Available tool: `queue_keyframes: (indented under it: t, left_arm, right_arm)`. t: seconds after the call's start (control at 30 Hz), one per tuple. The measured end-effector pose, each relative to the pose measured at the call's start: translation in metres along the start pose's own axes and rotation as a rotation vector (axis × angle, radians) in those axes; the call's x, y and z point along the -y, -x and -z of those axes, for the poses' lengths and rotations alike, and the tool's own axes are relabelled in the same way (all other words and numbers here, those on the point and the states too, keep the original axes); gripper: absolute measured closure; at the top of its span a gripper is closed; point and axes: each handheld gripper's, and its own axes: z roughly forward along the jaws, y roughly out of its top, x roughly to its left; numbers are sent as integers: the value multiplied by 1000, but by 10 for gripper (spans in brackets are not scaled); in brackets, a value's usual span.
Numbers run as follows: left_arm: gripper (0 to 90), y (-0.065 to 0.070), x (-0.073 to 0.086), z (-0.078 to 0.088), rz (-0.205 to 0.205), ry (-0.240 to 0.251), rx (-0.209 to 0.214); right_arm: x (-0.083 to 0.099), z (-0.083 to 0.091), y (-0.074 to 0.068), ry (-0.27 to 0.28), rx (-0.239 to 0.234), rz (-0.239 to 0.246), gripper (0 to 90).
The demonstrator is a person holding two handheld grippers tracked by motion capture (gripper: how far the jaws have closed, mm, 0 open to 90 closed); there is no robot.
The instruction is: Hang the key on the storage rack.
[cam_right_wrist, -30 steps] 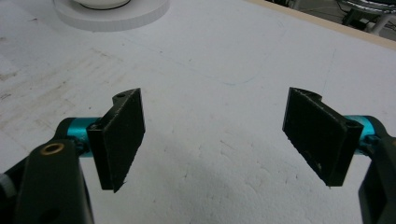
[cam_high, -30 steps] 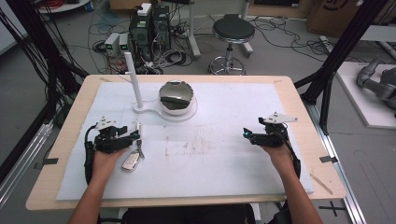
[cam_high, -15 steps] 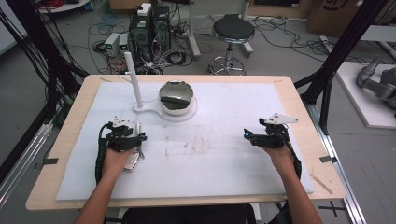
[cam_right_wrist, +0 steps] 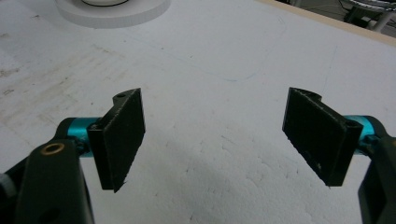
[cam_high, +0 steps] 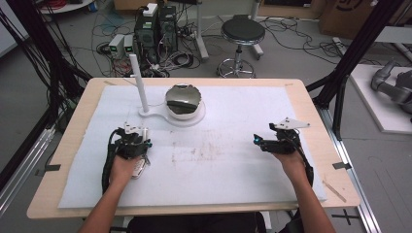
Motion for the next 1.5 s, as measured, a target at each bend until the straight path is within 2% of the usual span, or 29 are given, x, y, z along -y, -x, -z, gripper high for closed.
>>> queue_keyframes:
  t: [0.1,0.3,0.37,0.43,0.63,0.83,0.97,1.07,1.17,1.27,1.33,1.5]
  left_arm:
    - [729,1,0,0,12,-1,12]
    - [750,-3,0,0,47,3,35]
    - [751,-7,0,1,81,5,67]
    - [752,-12,1,2,124,17,116]
    - [753,-22,-1,12,195,115,261]
    - [753,-32,-7,27,238,214,367]
    - [753,-38,-9,30,254,242,416]
    - [754,-45,-13,37,278,295,455]
    - [754,-53,-16,42,320,362,512]
    - [754,-58,-19,44,339,401,561]
    - [754,-61,-22,46,353,414,576]
    - [754,-69,-36,49,350,441,603]
  right_arm:
    - [0,0,0,4,-5,-1,215]
    - [0,-1,0,-3,-9,-1,215]
    - [0,-1,0,-3,-9,1,216]
    - [0,-1,1,-2,-9,-2,216]
    - [0,0,1,3,-8,-7,216]
    - [0,0,2,7,-7,-7,216]
    - [0,2,3,16,-5,-13,217]
    - [0,2,3,15,-4,-14,216]
    - [-1,2,2,15,-6,-13,216]
    - [-1,3,3,23,-7,-15,216]
    - [-1,4,3,30,-3,-14,216]
    - [-2,4,3,28,-2,-5,216]
